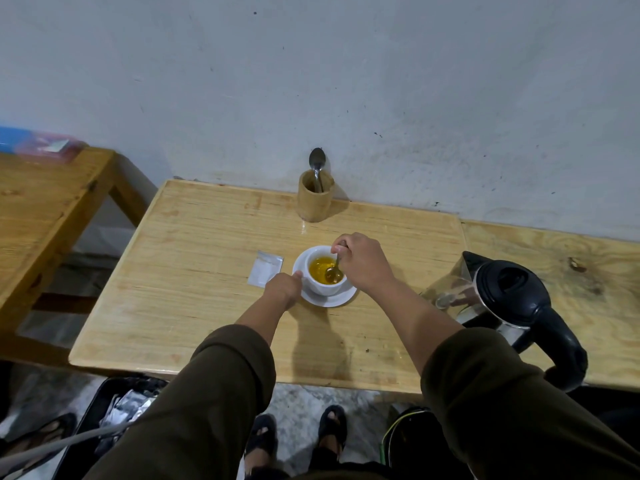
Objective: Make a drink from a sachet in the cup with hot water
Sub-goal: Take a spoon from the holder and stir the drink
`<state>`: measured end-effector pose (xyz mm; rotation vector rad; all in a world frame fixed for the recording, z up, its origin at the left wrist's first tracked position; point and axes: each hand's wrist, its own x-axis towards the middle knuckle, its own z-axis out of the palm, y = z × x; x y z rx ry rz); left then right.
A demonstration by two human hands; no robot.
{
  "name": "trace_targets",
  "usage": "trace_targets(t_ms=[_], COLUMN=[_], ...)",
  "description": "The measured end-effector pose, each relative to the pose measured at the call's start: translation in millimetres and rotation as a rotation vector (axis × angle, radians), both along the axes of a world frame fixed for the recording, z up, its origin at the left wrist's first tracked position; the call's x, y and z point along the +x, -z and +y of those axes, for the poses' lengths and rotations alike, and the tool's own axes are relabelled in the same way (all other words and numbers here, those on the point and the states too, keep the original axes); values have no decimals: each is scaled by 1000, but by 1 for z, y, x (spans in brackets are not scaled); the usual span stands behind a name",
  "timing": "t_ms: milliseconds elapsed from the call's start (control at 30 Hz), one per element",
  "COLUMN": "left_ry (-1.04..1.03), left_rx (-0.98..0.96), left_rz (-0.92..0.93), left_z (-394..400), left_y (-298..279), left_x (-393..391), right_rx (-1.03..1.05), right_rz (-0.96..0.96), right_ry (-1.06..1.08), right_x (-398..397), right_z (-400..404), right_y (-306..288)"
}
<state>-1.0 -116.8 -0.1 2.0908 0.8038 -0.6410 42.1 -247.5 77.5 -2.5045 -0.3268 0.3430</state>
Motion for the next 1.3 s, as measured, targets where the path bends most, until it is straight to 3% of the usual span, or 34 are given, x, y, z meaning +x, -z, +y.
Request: trace_targets(t_ms=[400, 600, 900, 1167, 1300], left_ry=[-11, -32, -40, -36, -32], left_rx=[-12, -33, -62, -68, -70], left_rz=[-11, -16, -15, -8, 14], left_z=[1, 1, 2, 1, 1], left_y=[0, 0, -4, -6, -10], left_x=[-1, -1, -2, -3, -4], right_rx=[98, -91, 63, -83, 11], right_rz=[89, -12, 66, -32, -26], right_ry=[-72, -102, -93, -88, -99], right_x=[-5, 2, -3, 6, 0], right_z=[-2, -2, -1, -3, -4], right_y=[-8, -5, -5, -1, 3])
